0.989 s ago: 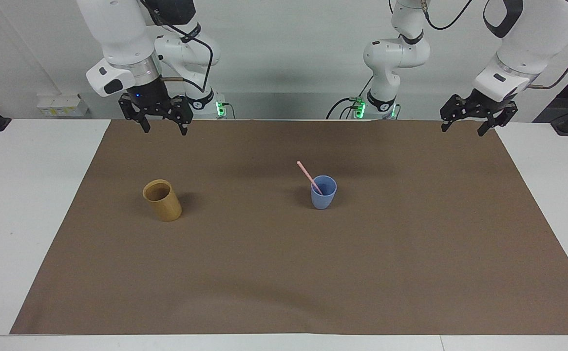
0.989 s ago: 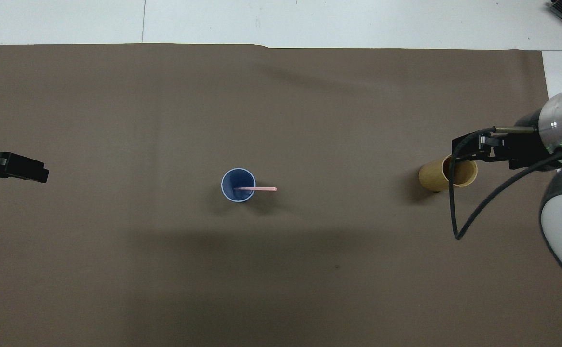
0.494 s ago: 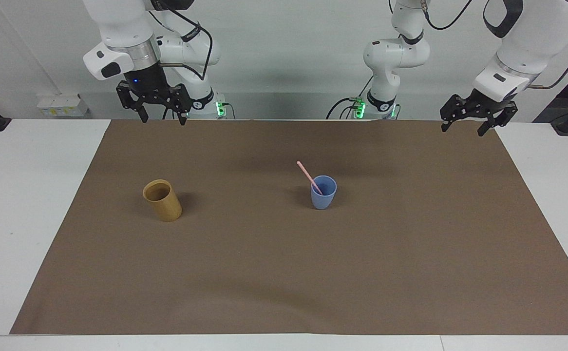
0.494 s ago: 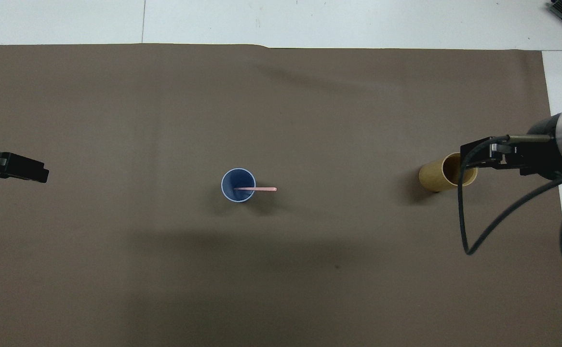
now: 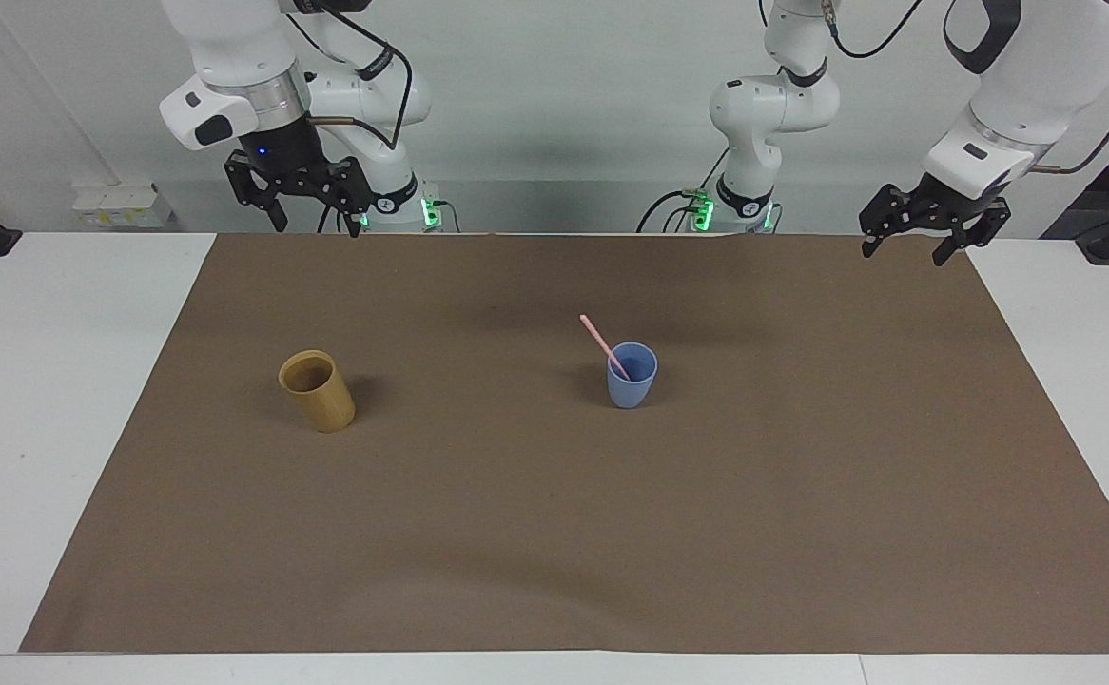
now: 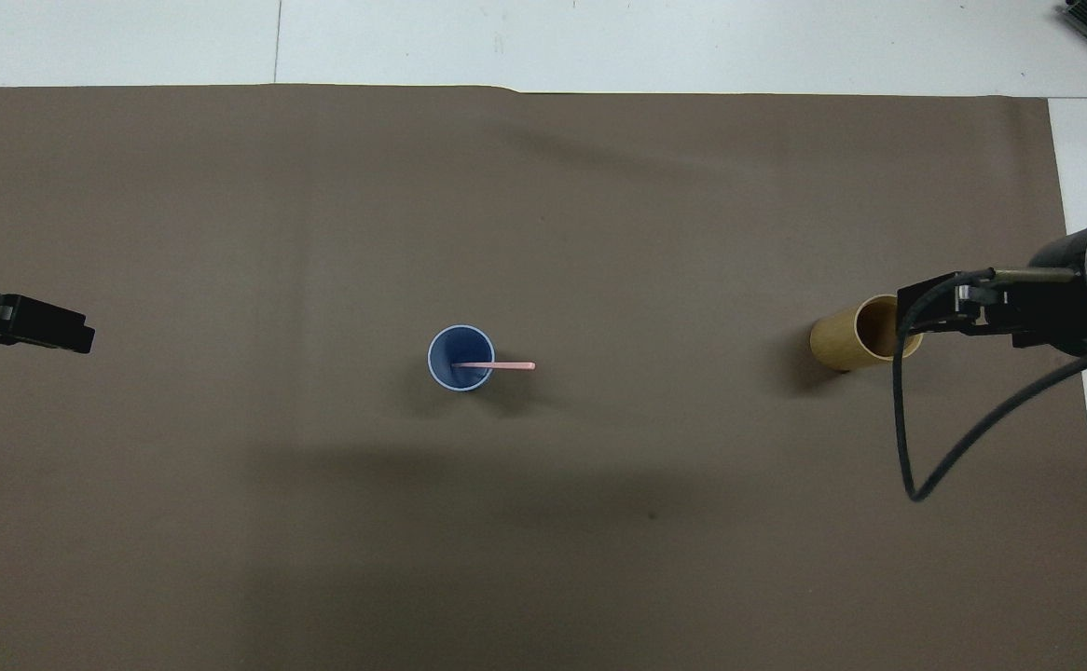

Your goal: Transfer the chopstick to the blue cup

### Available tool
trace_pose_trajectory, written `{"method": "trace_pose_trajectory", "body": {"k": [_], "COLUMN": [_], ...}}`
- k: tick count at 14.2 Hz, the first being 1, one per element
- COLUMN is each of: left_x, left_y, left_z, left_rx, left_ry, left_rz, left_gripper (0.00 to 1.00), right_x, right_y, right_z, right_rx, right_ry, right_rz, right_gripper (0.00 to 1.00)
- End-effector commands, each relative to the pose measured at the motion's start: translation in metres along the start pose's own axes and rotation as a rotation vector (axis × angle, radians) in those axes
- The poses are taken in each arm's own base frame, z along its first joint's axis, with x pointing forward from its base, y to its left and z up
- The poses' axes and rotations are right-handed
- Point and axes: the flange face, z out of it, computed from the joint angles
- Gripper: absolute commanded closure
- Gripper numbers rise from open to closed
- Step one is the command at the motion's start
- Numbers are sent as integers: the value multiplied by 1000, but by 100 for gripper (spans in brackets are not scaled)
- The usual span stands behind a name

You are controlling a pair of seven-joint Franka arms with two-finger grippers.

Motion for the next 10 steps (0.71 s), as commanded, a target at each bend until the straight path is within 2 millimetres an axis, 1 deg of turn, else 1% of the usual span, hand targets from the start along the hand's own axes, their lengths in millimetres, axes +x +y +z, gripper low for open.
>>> {"method": "trace_pose_trajectory", "body": {"k": [1, 3, 7, 10], "left_x": [-3, -3, -3, -3], "left_y": [-2, -2, -2, -2], "left_z": [-5, -5, -5, -5], "left_rx": [4, 4, 4, 4], "left_ry": [-6, -6, -6, -6], "left_rz": [5, 3, 3, 5], "left_gripper": [0, 0, 0, 0], "right_x": [-3, -3, -1, -2], "right_y": [3, 4, 11, 11], "right_z": [0, 1, 6, 5], "right_rx": [9, 5, -26, -25], "right_ry": [-3, -4, -9, -4], "right_rz": [-5, 0, 35, 34], "right_gripper": [0, 0, 0, 0]}}
